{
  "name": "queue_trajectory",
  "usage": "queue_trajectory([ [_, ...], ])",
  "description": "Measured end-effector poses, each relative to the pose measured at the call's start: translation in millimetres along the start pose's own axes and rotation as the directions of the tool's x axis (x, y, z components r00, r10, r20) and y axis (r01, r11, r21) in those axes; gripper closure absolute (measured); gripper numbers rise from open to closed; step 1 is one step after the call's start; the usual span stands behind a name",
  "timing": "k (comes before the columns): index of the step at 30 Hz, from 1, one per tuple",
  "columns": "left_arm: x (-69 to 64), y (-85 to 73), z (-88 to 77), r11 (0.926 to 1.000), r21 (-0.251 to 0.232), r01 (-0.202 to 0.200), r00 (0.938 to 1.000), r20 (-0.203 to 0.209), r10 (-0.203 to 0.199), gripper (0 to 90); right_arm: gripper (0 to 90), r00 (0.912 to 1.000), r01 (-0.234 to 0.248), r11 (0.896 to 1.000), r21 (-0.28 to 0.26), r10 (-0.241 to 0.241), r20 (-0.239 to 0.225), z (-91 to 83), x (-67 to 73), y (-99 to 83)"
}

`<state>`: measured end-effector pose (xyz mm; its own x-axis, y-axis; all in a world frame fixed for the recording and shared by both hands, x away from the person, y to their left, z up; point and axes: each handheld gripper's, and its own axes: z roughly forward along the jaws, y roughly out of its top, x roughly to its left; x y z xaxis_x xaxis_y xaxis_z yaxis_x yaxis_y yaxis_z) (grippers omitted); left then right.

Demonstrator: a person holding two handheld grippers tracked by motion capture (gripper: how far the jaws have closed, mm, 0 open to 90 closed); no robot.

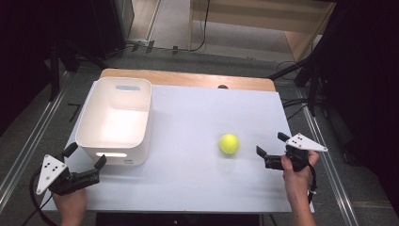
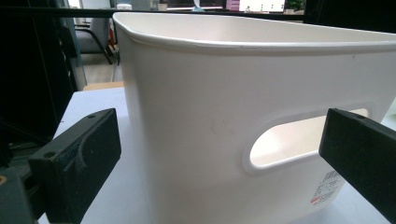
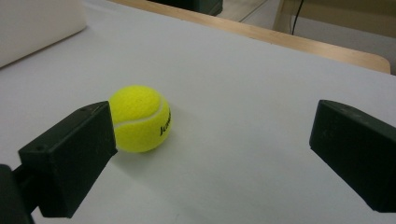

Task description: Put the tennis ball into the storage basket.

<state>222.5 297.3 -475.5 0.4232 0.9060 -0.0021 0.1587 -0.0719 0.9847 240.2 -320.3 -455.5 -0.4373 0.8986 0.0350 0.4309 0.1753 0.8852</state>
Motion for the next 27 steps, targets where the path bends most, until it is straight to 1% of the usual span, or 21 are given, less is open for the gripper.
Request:
queue_trajectory([
  [3, 0.1, 0.0, -0.1, 1.0000, 0.000, 0.000, 1.0000, 0.001, 0.000, 0.0, 0.0, 1.0000, -0.002, 1.000, 0.003, 0.002, -0.004, 1.8, 1.5, 1.5],
  [9, 0.1, 0.1, -0.1, 1.0000, -0.001, 0.002, 1.0000, 0.002, -0.002, 0.0, 0.0, 0.9998, 0.014, 1.000, 0.012, -0.014, -0.015, 8.2, 4.3, 5.4],
  [11, 0.1, 0.1, -0.2, 1.0000, 0.000, 0.001, 1.0000, 0.002, -0.001, 0.0, 0.0, 0.9997, 0.015, 1.000, 0.023, -0.015, -0.018, 10.8, 6.1, 6.9],
  [12, 0.1, 0.0, -0.2, 1.0000, -0.001, 0.002, 1.0000, 0.001, -0.002, 0.0, 0.0, 0.9995, 0.025, 1.000, 0.019, -0.025, -0.017, 11.8, 6.0, 7.3],
  [17, 0.1, 0.0, -0.1, 1.0000, -0.004, 0.002, 1.0000, 0.003, -0.002, 0.0, 0.0, 0.9994, 0.027, 0.999, 0.027, -0.026, -0.023, 14.3, 7.9, 9.6],
  [23, 0.1, 0.0, -0.3, 1.0000, -0.001, 0.002, 1.0000, 0.002, -0.002, 0.0, 0.0, 0.9993, 0.031, 0.999, 0.034, -0.031, -0.022, 17.2, 8.7, 12.4],
  [27, 0.0, 0.0, -0.2, 1.0000, -0.001, 0.001, 1.0000, 0.002, -0.001, 0.0, 0.0, 0.9989, 0.042, 0.998, 0.050, -0.040, -0.024, 19.8, 9.8, 14.6],
])
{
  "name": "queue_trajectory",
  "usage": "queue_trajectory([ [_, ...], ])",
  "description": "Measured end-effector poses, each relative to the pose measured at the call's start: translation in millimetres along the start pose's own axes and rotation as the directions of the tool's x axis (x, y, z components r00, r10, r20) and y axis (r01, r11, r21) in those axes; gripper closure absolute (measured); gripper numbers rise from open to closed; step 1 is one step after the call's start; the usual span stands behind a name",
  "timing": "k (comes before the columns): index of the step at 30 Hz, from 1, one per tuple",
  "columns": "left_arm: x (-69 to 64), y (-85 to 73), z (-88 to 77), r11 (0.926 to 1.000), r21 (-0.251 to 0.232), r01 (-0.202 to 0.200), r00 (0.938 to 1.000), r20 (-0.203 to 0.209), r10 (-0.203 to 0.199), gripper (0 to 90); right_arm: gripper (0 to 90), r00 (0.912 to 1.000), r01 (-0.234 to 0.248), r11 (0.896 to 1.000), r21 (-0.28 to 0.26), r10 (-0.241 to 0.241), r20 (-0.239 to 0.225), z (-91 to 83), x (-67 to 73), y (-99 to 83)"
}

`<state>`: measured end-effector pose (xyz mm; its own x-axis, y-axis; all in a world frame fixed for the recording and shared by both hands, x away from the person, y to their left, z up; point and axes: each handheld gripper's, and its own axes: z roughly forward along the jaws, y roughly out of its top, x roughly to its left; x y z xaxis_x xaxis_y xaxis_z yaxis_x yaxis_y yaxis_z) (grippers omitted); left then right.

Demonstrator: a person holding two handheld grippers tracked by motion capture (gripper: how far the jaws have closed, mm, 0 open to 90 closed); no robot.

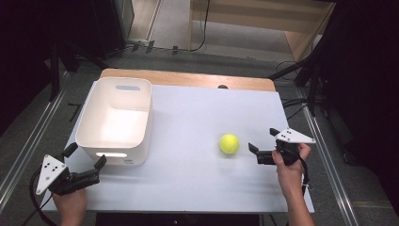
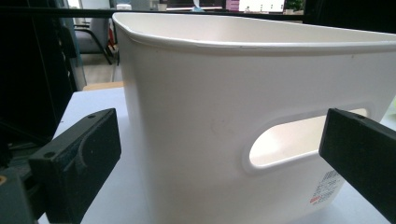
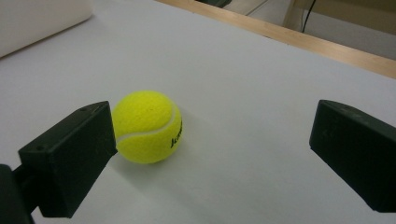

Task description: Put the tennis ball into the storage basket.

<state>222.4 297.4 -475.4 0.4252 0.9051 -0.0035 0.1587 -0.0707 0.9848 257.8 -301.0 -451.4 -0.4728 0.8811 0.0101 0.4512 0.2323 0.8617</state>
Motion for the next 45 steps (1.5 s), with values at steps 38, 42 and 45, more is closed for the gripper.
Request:
queue_trajectory([
  [38, 0.4, -0.1, -0.2, 1.0000, -0.004, 0.003, 1.0000, 0.001, -0.003, 0.0, 0.0, 0.9916, 0.090, 0.989, 0.116, -0.079, -0.103, 34.9, 12.4, 21.9],
  [42, 0.4, -0.1, -0.2, 1.0000, -0.004, 0.003, 1.0000, 0.002, -0.003, 0.0, 0.0, 0.9875, 0.107, 0.985, 0.133, -0.090, -0.129, 39.6, 14.2, 22.8],
  [45, 0.3, 0.0, -0.2, 1.0000, -0.004, 0.003, 1.0000, 0.001, -0.003, 0.0, 0.0, 0.9855, 0.111, 0.983, 0.147, -0.090, -0.144, 43.0, 14.8, 23.6],
])
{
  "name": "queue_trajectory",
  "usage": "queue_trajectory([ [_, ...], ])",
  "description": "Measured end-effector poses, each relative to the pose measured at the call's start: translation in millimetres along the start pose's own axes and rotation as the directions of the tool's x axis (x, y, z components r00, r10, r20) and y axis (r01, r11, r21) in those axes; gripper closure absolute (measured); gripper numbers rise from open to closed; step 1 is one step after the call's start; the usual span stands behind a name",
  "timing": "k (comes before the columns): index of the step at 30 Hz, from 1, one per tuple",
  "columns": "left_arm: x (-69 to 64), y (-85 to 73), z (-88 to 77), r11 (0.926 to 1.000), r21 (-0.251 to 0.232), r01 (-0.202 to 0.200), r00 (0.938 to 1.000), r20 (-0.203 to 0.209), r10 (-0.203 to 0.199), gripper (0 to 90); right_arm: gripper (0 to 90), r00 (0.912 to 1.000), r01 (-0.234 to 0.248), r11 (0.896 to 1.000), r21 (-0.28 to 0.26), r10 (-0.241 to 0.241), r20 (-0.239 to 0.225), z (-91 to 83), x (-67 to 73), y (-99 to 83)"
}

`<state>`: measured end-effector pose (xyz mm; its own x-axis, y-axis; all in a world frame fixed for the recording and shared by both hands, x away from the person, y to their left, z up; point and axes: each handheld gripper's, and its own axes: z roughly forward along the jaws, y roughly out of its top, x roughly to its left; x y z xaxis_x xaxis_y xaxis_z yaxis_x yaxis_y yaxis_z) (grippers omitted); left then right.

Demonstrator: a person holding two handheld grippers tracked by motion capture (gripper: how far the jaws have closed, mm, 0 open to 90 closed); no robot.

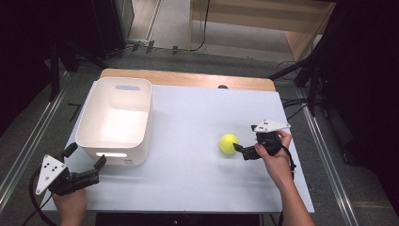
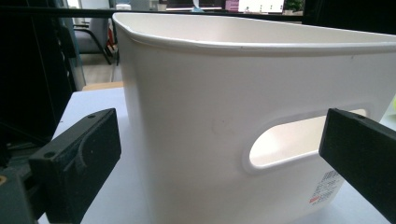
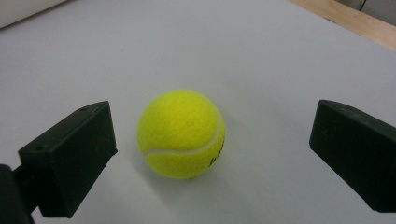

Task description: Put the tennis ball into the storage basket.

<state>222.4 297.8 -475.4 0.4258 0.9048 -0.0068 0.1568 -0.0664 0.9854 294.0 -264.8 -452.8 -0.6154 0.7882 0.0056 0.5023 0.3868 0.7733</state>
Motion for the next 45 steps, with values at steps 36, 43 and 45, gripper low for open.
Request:
queue_trajectory([
  [36, 0.2, 0.0, 0.0, 1.0000, 0.001, -0.001, 1.0000, 0.003, 0.001, 0.0, 0.0, 0.9943, 0.040, 0.979, 0.198, -0.019, -0.104, 41.0, -1.0, 9.6],
  [43, 0.2, 0.1, 0.0, 1.0000, 0.003, -0.001, 1.0000, 0.003, 0.001, 0.0, 0.0, 0.9955, 0.018, 0.977, 0.211, 0.002, -0.094, 45.5, -1.6, 10.9],
  [45, 0.3, 0.1, 0.0, 1.0000, 0.002, 0.000, 1.0000, 0.003, 0.000, 0.0, 3.6, 0.9957, 0.016, 0.977, 0.212, 0.003, -0.092, 46.3, -2.1, 10.9],
])
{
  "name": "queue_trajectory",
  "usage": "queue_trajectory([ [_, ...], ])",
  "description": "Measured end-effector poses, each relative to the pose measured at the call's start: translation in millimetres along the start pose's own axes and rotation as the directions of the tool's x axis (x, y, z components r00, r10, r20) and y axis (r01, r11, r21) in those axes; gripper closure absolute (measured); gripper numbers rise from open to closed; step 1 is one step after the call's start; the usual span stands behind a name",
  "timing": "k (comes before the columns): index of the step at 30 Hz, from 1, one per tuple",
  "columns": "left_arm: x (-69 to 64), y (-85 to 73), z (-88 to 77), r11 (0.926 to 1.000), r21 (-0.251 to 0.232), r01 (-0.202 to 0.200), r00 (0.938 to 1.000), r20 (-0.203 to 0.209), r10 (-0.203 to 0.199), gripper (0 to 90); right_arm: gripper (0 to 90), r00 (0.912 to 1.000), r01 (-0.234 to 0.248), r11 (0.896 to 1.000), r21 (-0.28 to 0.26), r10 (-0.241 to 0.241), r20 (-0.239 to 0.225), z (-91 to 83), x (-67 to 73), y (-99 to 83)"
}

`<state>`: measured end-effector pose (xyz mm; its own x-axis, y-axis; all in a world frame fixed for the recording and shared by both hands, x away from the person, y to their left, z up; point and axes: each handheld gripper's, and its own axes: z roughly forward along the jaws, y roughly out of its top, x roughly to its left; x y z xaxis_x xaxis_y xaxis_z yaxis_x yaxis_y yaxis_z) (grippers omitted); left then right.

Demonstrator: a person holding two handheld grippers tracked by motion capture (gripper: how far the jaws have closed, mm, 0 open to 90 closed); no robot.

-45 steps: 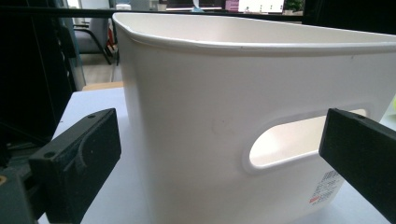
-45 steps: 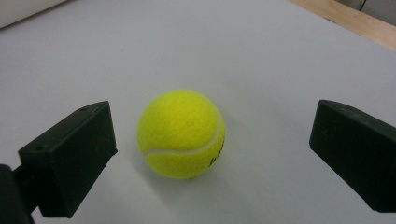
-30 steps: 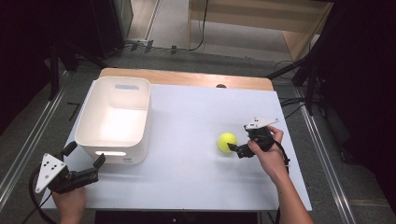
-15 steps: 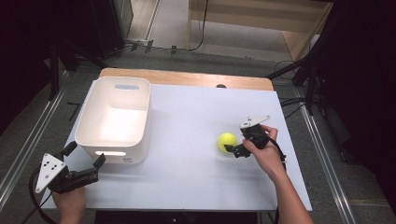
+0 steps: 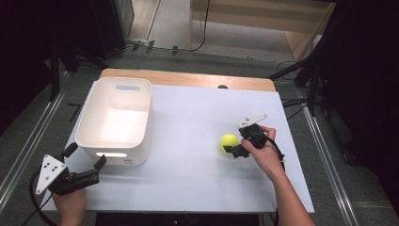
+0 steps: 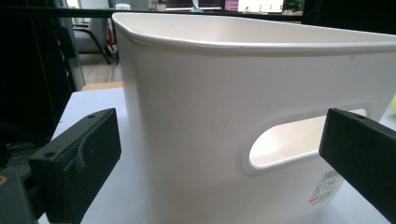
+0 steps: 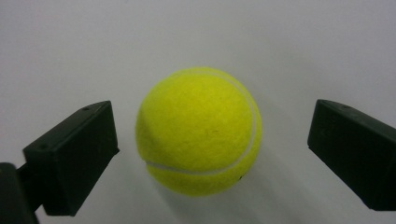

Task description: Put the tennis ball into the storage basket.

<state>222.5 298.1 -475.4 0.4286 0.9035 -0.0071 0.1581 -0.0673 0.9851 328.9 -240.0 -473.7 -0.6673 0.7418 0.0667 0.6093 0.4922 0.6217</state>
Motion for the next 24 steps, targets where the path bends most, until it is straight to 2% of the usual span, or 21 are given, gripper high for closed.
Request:
queue_trajectory([
  [5, 0.0, 0.0, 0.0, 1.0000, -0.001, 0.000, 1.0000, 0.000, 0.000, 0.0, 4.2, 0.9999, -0.007, 1.000, 0.004, 0.007, -0.011, 1.6, -1.3, 0.2],
  [12, 0.0, 0.0, -0.1, 1.0000, -0.001, 0.001, 1.0000, 0.001, -0.001, 0.0, 5.8, 0.9997, -0.020, 0.999, 0.049, 0.020, -0.012, 7.4, 0.3, -0.2],
  [14, 0.0, 0.0, 0.0, 1.0000, -0.001, 0.001, 1.0000, 0.000, -0.001, 0.0, 11.1, 0.9996, -0.026, 0.998, 0.054, 0.026, -0.005, 9.1, 0.5, -0.3],
  [24, 0.2, 0.1, -0.1, 1.0000, 0.000, 0.002, 1.0000, 0.000, -0.002, 0.0, 11.5, 0.9994, -0.029, 0.996, 0.082, 0.030, -0.019, 17.0, 1.6, 0.7],
])
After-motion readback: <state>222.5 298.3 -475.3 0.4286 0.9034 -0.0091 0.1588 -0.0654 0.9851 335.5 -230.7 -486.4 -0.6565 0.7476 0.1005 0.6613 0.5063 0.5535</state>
